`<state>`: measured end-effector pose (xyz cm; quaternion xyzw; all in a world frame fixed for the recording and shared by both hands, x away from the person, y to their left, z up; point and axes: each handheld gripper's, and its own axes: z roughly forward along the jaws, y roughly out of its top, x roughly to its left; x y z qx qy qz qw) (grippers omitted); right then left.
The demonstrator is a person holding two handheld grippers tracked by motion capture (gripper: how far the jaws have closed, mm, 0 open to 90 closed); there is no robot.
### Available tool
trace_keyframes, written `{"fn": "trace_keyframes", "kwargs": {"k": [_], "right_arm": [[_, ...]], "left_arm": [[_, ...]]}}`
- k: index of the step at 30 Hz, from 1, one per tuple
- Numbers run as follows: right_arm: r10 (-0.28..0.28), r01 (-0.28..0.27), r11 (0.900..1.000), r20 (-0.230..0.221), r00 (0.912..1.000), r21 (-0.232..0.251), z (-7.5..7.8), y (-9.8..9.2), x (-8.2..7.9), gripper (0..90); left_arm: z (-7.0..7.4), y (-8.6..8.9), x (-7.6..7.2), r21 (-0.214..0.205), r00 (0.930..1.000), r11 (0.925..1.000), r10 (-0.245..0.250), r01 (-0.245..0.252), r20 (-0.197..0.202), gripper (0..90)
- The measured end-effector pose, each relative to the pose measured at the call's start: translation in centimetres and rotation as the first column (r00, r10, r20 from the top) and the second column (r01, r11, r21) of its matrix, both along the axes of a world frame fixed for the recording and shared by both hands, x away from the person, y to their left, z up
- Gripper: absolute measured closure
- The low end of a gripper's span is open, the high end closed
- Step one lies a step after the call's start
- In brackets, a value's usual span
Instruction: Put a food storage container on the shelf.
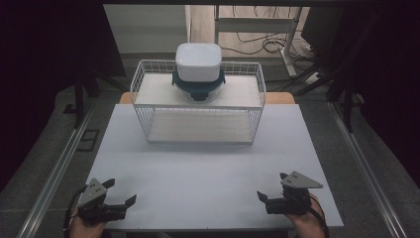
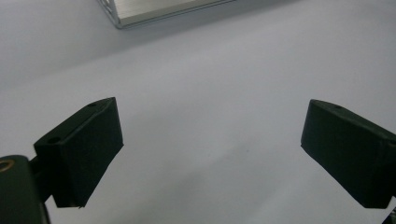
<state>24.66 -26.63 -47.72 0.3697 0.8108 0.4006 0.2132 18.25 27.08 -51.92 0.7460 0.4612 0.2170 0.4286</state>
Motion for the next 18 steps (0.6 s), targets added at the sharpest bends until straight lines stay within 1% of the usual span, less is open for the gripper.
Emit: {"fn": "trace_keyframes", "kwargs": {"k": [7, 18], "right_arm": [[-0.028, 0.028, 0.9996, -0.004, 0.9996, 0.003, -0.1, -1.1, -0.3, 0.5], [-0.073, 0.073, 0.9973, -0.010, 0.9973, -0.011, -0.5, -2.9, -0.7, 0.5]], "left_arm": [[-0.1, 0.8, -0.3, 0.004, 0.9997, 0.9997, 0.023, -0.023, -0.002, 5.1], [-0.4, 2.0, -0.6, 0.007, 0.9983, 0.9984, 0.057, -0.056, -0.011, 5.2]]}}
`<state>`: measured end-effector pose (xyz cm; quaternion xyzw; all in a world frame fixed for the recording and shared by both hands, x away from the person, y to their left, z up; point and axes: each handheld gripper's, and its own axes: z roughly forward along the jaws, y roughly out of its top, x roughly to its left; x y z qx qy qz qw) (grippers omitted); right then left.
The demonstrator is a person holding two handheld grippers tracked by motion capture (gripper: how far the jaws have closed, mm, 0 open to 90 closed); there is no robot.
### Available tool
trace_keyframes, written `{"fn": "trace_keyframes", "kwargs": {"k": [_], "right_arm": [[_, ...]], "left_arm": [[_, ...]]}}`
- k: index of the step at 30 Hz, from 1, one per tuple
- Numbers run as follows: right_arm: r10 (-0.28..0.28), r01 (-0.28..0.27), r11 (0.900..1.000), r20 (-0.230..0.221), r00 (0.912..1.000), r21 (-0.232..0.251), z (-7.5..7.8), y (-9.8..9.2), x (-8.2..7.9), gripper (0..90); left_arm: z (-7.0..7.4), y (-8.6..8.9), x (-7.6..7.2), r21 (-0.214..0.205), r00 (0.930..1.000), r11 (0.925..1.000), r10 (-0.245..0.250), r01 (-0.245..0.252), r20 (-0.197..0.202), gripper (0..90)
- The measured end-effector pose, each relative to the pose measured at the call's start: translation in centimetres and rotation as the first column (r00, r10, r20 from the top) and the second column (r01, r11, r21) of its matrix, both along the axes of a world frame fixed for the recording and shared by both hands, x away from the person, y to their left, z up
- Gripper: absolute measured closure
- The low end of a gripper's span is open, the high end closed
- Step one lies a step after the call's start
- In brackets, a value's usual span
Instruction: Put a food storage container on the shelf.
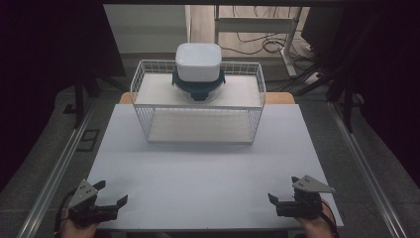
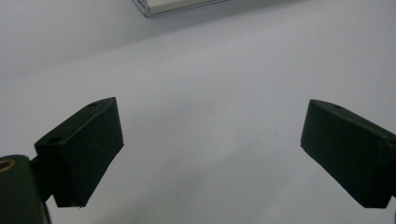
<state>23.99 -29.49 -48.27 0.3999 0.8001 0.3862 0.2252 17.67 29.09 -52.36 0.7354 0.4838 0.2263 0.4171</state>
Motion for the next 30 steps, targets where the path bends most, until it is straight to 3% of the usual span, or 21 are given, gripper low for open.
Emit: {"fn": "trace_keyframes", "kwargs": {"k": [17, 30], "right_arm": [[-0.086, 0.086, 0.9963, -0.006, 0.9963, 0.000, -0.4, -2.9, -0.3, 0.3], [-0.145, 0.144, 0.9893, -0.027, 0.9891, -0.022, -1.2, -4.6, -0.6, 0.2]], "left_arm": [[-0.6, 1.9, -0.3, 0.021, 0.9982, 0.9981, 0.059, -0.058, -0.013, 5.3], [-1.5, 3.6, -0.5, 0.041, 0.9925, 0.9923, 0.118, -0.117, -0.030, 4.9]]}}
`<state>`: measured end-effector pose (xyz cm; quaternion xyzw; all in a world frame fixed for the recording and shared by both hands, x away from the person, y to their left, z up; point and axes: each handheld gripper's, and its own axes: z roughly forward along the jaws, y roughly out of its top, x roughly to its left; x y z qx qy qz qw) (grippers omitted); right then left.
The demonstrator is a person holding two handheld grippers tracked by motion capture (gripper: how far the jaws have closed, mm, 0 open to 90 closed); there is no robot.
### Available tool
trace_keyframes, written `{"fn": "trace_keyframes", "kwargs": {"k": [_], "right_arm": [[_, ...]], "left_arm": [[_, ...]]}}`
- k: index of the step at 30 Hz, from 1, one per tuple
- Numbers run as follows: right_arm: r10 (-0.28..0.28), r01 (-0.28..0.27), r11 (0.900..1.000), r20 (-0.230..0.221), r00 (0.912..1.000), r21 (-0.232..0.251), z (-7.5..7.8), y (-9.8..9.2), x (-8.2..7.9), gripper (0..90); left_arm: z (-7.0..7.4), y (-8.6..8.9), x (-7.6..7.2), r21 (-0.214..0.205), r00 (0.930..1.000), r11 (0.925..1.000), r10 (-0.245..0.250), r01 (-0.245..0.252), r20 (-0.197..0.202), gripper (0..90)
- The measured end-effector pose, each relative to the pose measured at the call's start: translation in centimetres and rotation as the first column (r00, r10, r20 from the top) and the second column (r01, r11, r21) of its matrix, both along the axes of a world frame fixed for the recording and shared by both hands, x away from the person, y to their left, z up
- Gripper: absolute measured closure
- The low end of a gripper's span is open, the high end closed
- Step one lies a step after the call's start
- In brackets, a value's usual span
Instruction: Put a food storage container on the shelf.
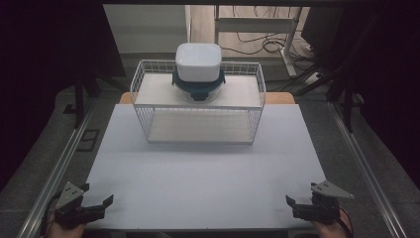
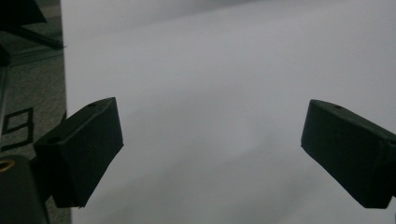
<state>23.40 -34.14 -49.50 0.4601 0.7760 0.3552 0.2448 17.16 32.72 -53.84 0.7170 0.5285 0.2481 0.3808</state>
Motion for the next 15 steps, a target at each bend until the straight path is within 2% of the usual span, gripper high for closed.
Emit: {"fn": "trace_keyframes", "kwargs": {"k": [5, 11, 15], "right_arm": [[-0.016, 0.016, 0.9998, -0.019, 0.9997, -0.015, -0.7, -0.5, 0.1, 0.2], [-0.023, 0.022, 0.9994, -0.058, 0.9980, -0.027, -1.4, -0.7, 0.3, 0.2], [-0.021, 0.018, 0.9987, -0.067, 0.9975, -0.047, -1.6, -0.6, 0.4, 0.2]], "left_arm": [[-0.7, 0.8, 0.1, 0.003, 0.9990, 0.9994, 0.035, -0.035, -0.028, 4.5], [-1.4, 1.2, 0.4, -0.001, 0.9942, 0.9982, 0.060, -0.060, -0.090, 4.2], [-1.4, 1.0, 0.5, 0.006, 0.9948, 0.9987, 0.051, -0.051, -0.088, 4.0]]}}
